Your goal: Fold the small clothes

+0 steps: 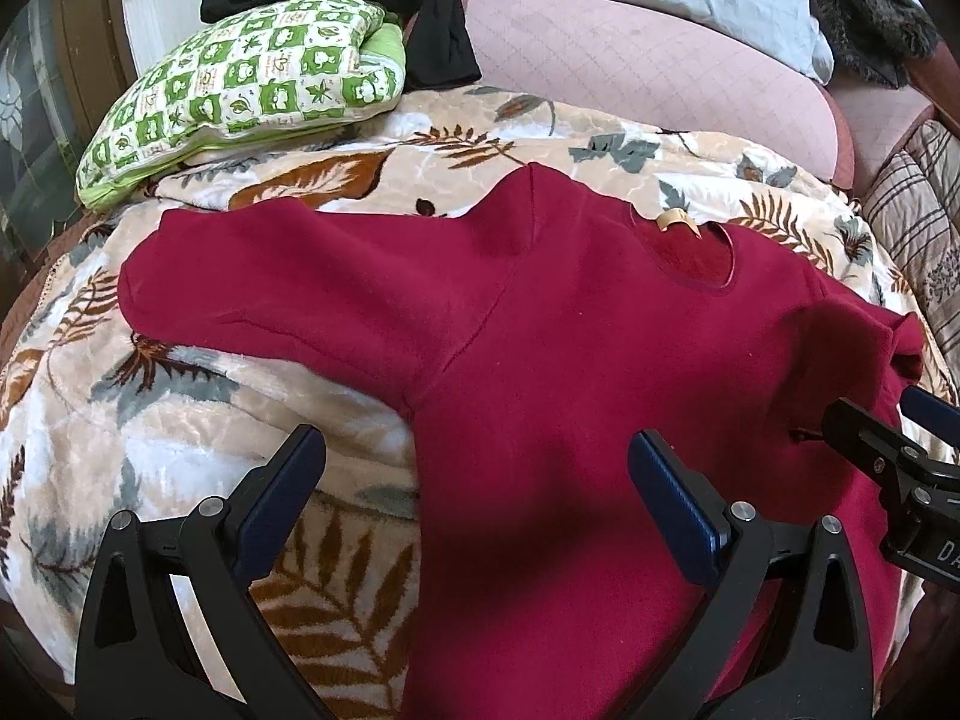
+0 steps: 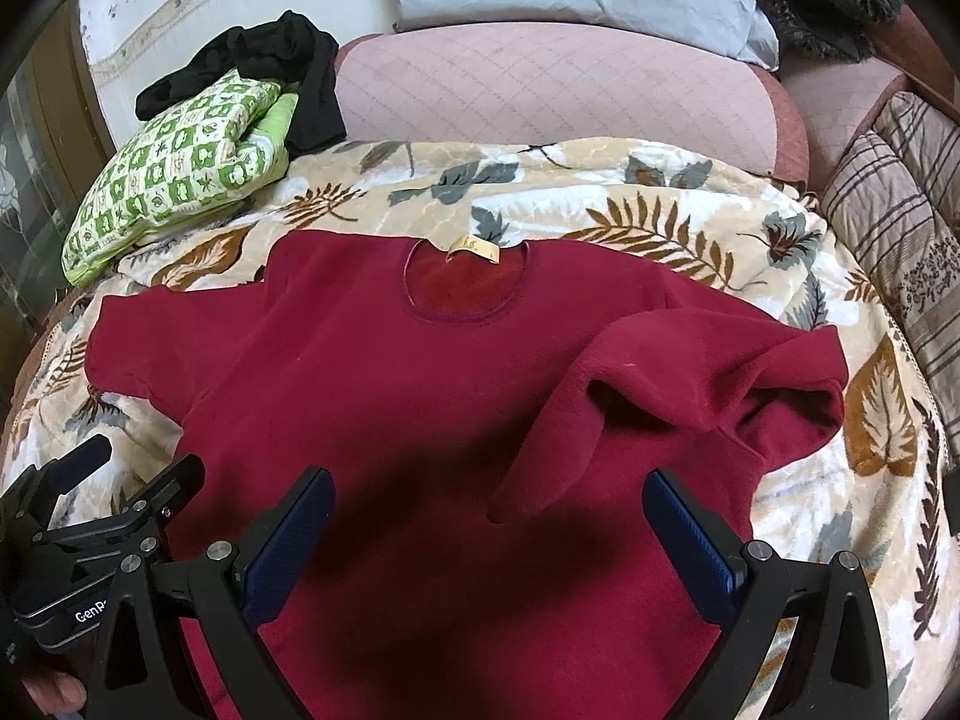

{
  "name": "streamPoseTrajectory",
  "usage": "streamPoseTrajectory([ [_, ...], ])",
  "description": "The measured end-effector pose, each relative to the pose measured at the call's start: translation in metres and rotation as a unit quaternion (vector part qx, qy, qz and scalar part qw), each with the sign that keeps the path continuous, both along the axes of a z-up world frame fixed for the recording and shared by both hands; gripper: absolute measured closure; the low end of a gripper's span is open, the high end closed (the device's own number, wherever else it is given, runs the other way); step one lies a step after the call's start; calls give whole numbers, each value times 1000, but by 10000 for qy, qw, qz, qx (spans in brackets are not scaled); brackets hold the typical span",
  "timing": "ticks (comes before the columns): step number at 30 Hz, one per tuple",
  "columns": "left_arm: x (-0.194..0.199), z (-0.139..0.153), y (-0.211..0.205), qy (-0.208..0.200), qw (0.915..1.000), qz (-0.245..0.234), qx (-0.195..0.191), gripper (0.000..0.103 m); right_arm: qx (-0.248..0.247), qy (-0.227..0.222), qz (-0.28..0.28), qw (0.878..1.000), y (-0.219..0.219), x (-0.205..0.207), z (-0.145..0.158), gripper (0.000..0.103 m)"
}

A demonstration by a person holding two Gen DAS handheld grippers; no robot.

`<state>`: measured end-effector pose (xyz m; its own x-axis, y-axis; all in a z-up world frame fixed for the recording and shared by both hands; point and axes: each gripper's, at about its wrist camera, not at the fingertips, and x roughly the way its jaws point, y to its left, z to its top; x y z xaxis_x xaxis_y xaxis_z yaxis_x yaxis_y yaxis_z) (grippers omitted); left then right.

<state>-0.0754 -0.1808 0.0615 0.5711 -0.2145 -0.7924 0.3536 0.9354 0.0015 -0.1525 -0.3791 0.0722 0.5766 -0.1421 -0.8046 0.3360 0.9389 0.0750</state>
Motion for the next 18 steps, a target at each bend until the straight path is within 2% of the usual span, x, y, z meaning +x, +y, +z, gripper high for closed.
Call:
streamPoseTrajectory([
  [18, 23, -11, 3, 118, 9998, 132, -18, 1, 51, 104, 93, 9999, 5, 24, -12, 1],
])
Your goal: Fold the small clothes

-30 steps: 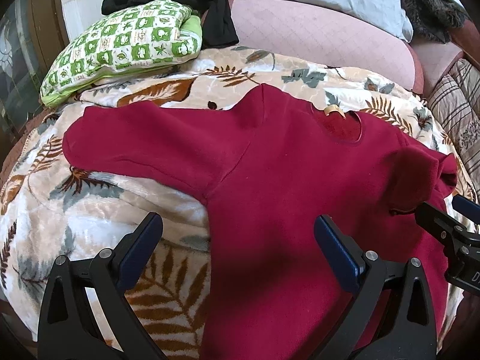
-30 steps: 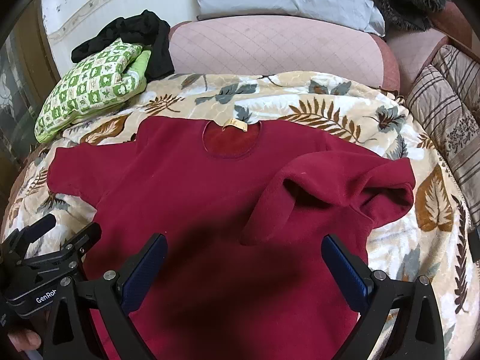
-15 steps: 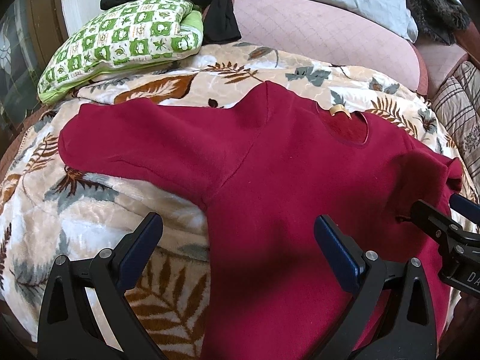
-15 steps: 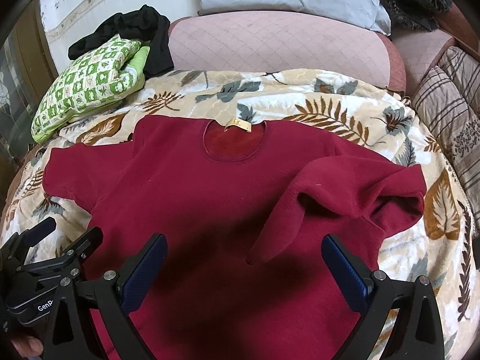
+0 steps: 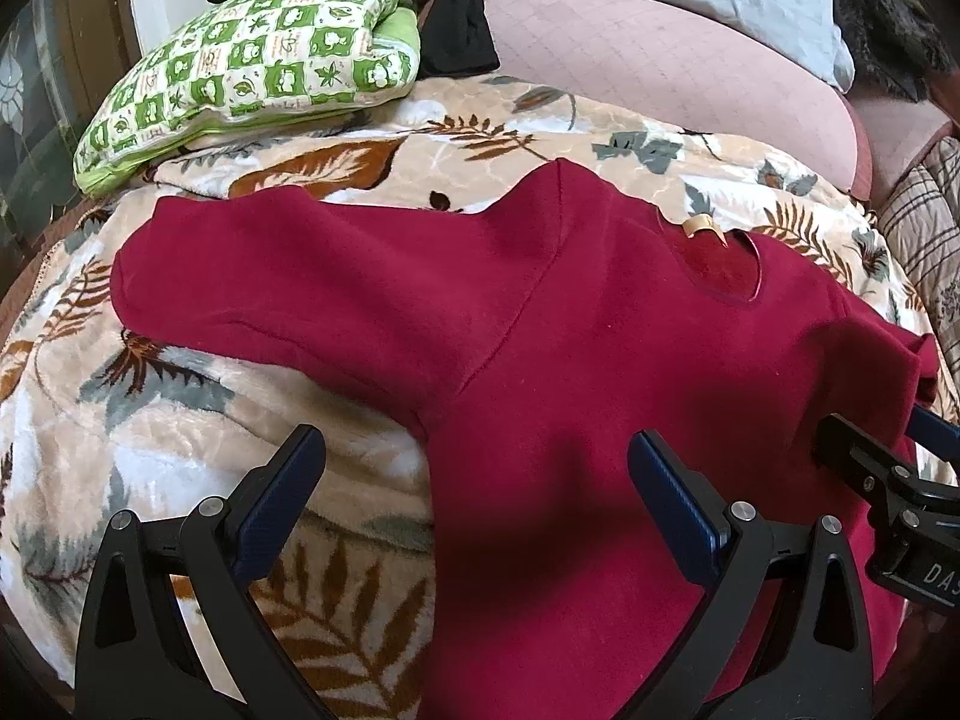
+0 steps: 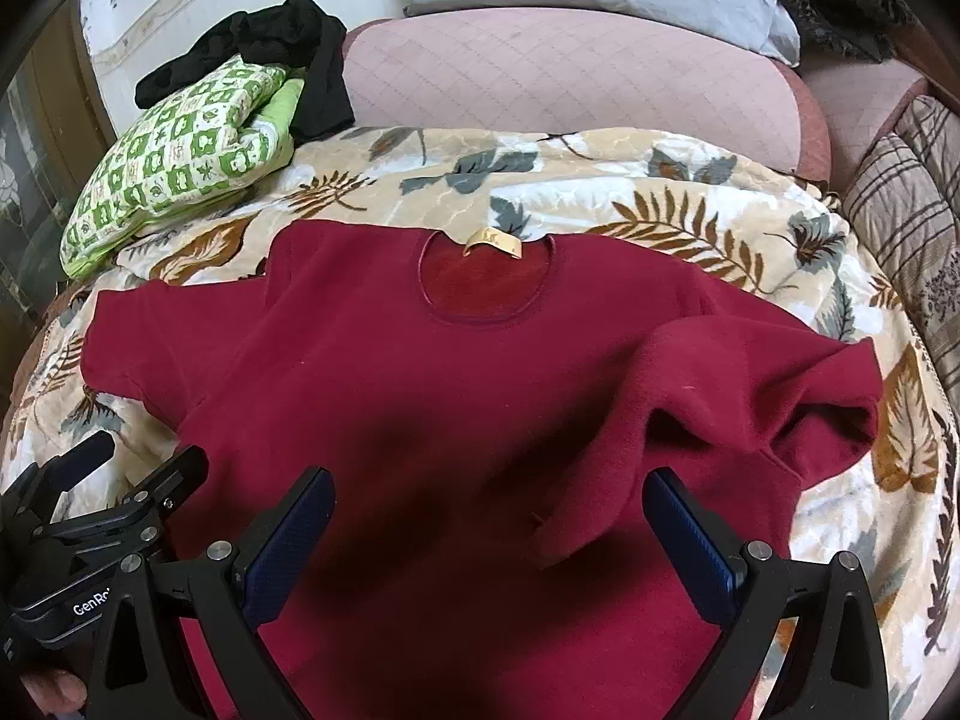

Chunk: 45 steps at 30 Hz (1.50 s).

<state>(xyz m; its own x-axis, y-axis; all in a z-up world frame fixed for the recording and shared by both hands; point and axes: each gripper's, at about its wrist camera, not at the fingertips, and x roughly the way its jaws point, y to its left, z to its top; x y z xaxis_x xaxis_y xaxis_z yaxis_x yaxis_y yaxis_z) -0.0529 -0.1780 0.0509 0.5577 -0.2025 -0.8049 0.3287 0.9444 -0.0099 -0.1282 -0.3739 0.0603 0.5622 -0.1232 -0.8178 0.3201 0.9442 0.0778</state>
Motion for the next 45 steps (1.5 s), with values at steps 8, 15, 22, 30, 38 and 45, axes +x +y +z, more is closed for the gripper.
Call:
streamPoseTrajectory([
  [8, 9, -2, 5, 50, 10000, 18, -4, 1, -27, 44, 63, 10000, 3, 10, -5, 1],
  [15, 35, 4, 46, 256, 9984, 388, -320, 1, 85, 27, 124, 9999, 9, 20, -9, 1],
  [22, 94, 17, 157, 300, 9835, 1578, -828, 9, 197, -13, 308, 9993, 21, 31, -8, 1],
  [30, 170, -16, 260, 817, 9402, 2864, -1655, 39, 516, -10, 437, 9977, 26, 40, -13, 1],
  [38, 207, -33, 268, 729, 9248, 3019, -2199, 41, 526, 111, 541, 9971, 31, 54, -19, 1],
  [45, 214, -30, 277, 799, 9252, 2837, -2390, 96, 630, 82, 492, 9968, 25, 51, -15, 1],
])
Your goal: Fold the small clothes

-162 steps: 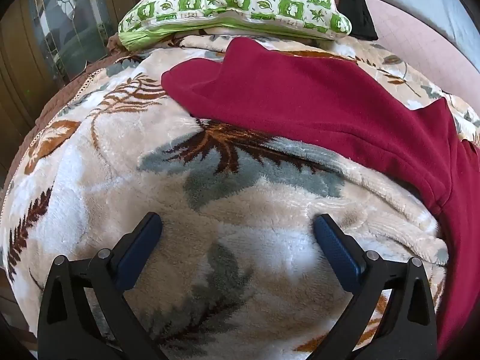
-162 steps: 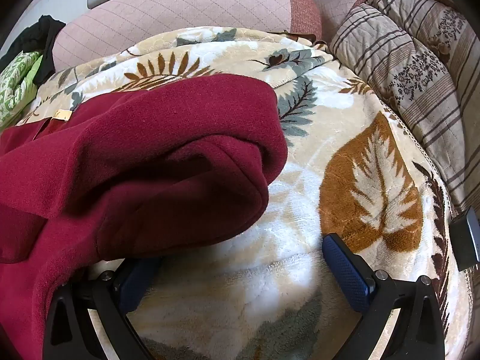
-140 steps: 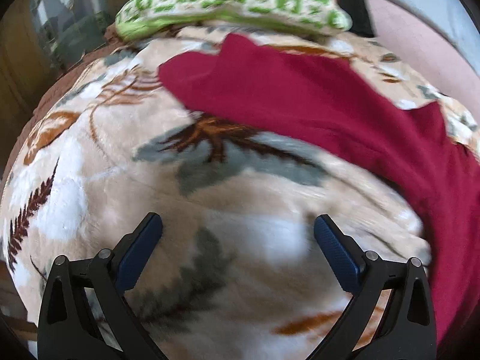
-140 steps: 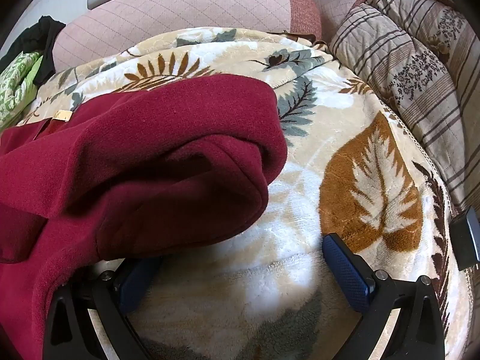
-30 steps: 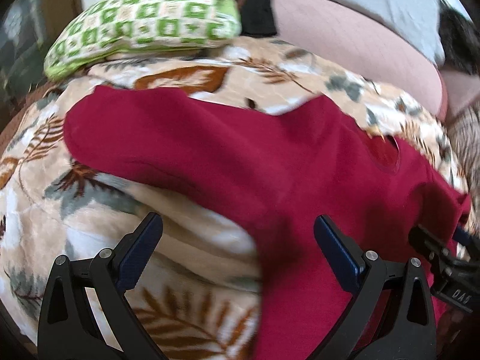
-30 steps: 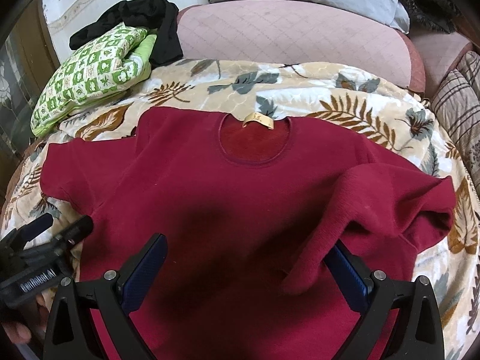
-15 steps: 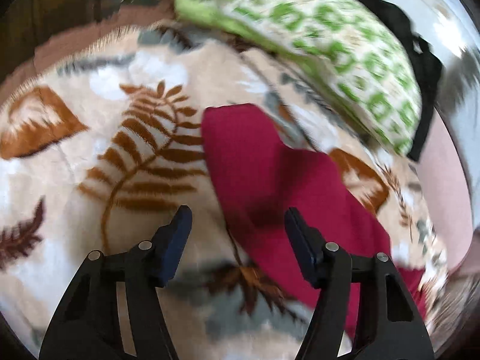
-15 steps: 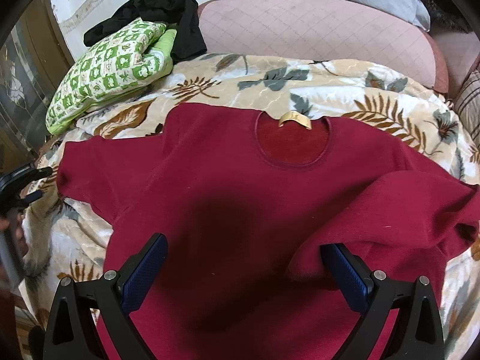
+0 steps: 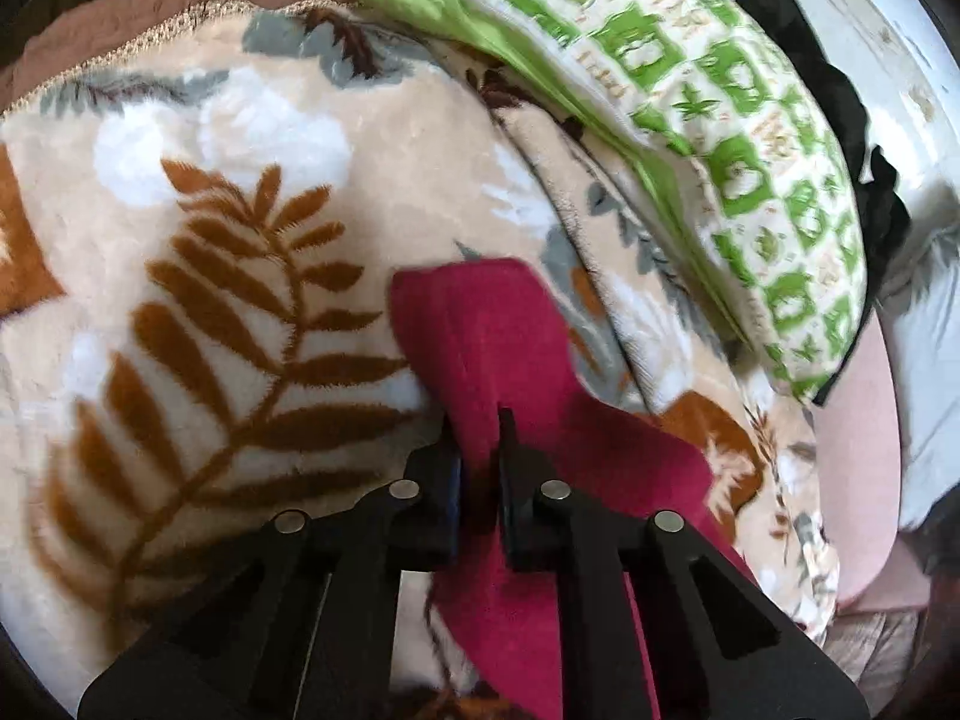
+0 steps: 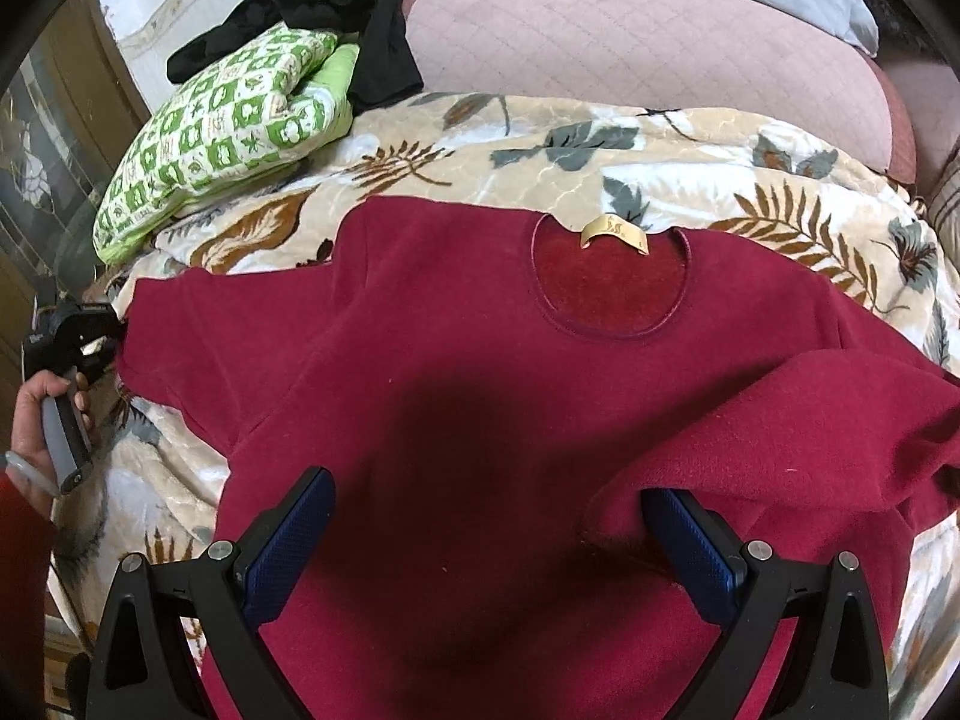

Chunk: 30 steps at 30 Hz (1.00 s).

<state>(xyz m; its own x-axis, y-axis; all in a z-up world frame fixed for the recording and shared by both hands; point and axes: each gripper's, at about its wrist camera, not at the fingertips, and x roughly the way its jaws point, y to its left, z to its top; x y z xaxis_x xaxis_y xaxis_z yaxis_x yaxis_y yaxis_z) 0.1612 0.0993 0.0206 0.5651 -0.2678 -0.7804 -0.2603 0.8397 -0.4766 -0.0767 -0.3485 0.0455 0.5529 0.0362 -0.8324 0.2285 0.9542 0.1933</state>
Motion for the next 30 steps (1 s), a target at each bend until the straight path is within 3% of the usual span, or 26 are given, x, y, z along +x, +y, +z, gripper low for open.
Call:
streamPoseTrajectory([
  [2, -18, 32, -6, -427, 9984, -301, 234, 96, 25, -71, -32, 10000, -4, -3, 5, 1],
  [7, -65, 96, -43, -1166, 9873, -1073, 130, 96, 35, -156, -270, 9995, -25, -9, 13, 1],
  [11, -106, 130, -106, -1630, 9697, -1816, -59, 96, 2, -155, -479, 9987, -46, -18, 18, 1],
  [12, -121, 135, -134, -1727, 9620, -2113, -89, 96, -11, -172, -519, 9985, -50, -20, 20, 1],
  [17, -157, 118, -249, -1644, 9335, -3184, -94, 96, -62, -227, -706, 9972, -76, -40, 33, 1],
  [22, -170, 59, -331, -1001, 9222, -3733, -139, 96, -198, -399, -979, 9942, -109, -71, 53, 1],
  [26, -176, 24, -362, -554, 9110, -4088, -5, 94, -35, -454, -1040, 9935, -125, -83, 58, 1],
  [28, -187, 22, -362, -393, 9035, -4266, 115, 82, 17, -497, -1023, 9935, -125, -82, 59, 1],
  [30, -193, 35, -350, -522, 8978, -4372, 59, 70, 123, -581, -929, 9939, -122, -76, 61, 1],
])
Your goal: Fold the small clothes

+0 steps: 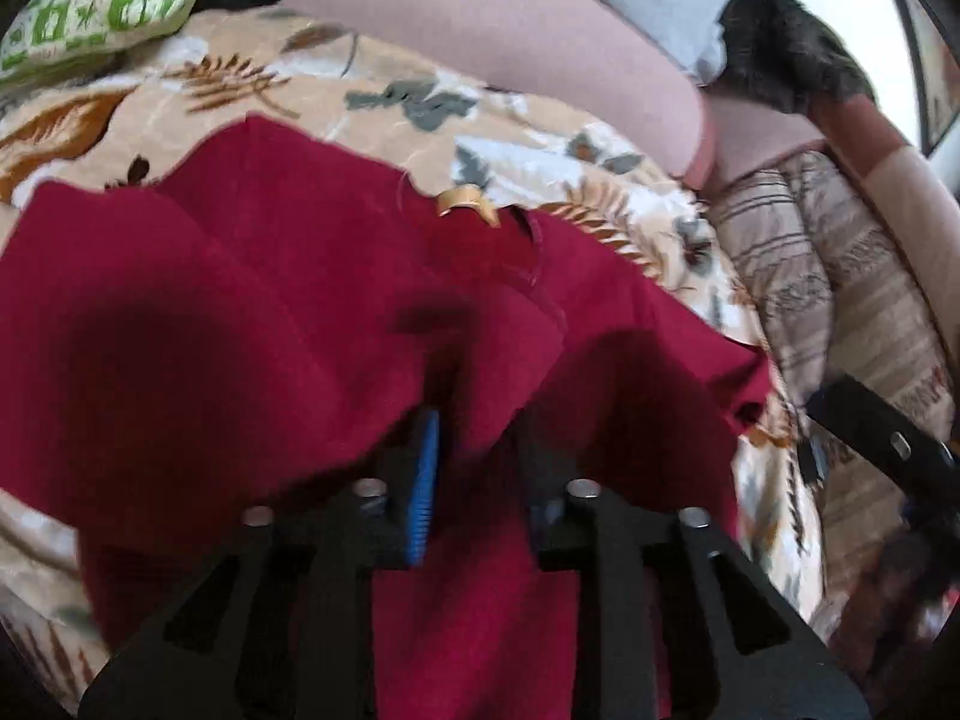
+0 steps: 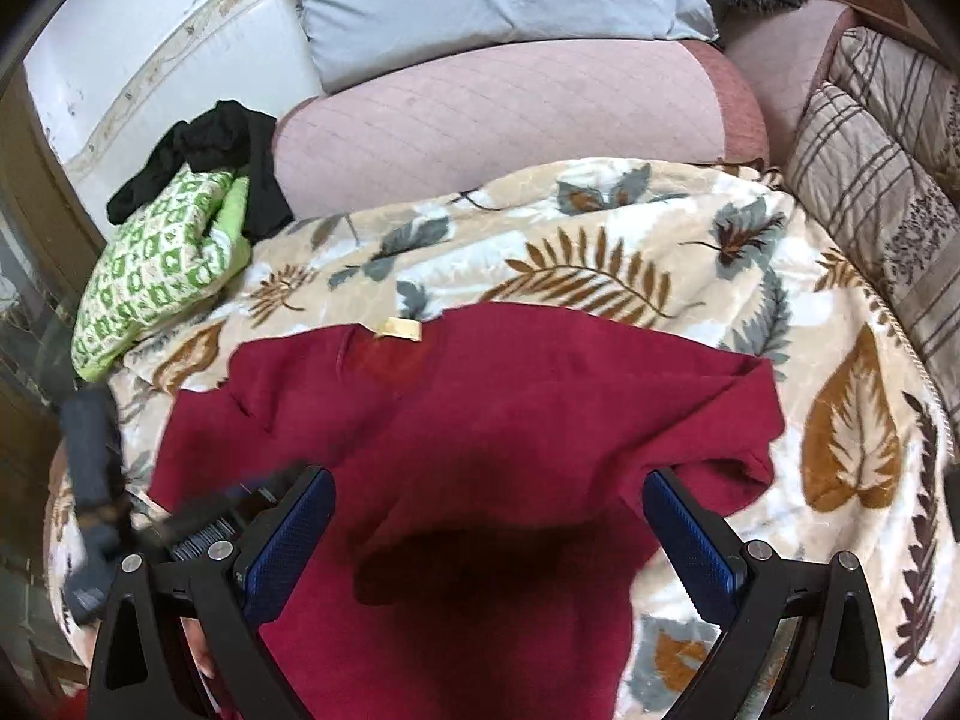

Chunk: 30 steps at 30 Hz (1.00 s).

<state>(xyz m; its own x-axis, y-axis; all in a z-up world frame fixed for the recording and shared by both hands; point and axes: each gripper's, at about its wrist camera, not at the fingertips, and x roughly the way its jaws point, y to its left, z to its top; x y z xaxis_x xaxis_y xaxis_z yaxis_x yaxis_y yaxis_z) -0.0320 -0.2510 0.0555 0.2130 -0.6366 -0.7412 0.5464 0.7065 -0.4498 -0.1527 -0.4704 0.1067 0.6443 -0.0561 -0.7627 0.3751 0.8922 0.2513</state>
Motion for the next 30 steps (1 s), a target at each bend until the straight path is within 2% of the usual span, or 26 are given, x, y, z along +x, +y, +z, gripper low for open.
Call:
streamPoseTrajectory([
  [1, -2, 8, 6, -60, 10000, -43, -12, 60, 52, -44, 44, 10000, 2, 3, 0, 1],
  [3, -9, 27, 23, -262, 9995, -137, -107, 46, 277, -132, 167, 9994, 9, 15, 1, 1],
  [4, -13, 41, 39, -519, 9985, -131, -124, 43, 418, -147, 255, 9987, 12, 22, 1, 1],
  [7, -16, 54, 70, -1079, 9938, 89, 250, 43, 697, 138, 642, 9954, 28, 50, -10, 1],
  [10, 0, 44, 99, -1305, 9866, 538, 812, 43, 616, 315, 904, 9935, 45, 72, -20, 1],
  [12, 15, 32, 116, -1180, 9831, 883, 1085, 43, 520, 429, 1026, 9924, 50, 84, -28, 1],
  [17, 30, 6, 132, -907, 9806, 1186, 1270, 43, 4, 1343, 962, 9863, 45, 109, -74, 2],
  [18, 30, 0, 132, -853, 9805, 1183, 1320, 43, -35, 1439, 1036, 9842, 44, 109, -81, 12],
  [19, 30, -5, 132, -811, 9799, 1198, 1374, 43, -39, 1492, 1129, 9823, 46, 108, -88, 38],
  [20, 31, -6, 131, -796, 9796, 1211, 1396, 43, 6, 1481, 1234, 9813, 49, 105, -93, 55],
  [21, 31, -8, 131, -790, 9792, 1233, 1406, 43, 43, 1417, 1300, 9813, 50, 103, -94, 80],
  [22, 31, -7, 132, -794, 9789, 1276, 1384, 43, 18, 1333, 1368, 9816, 52, 100, -92, 89],
  [24, 31, 0, 136, -807, 9788, 1393, 1269, 43, -276, 1190, 1523, 9808, 57, 96, -82, 97],
  [28, 30, 21, 132, -1044, 9773, 1522, 1036, 43, -860, 606, 1367, 9850, 44, 85, -32, 98],
  [30, 30, 24, 123, -1072, 9785, 1458, 987, 43, -1053, 575, 1166, 9859, 30, 86, -18, 98],
])
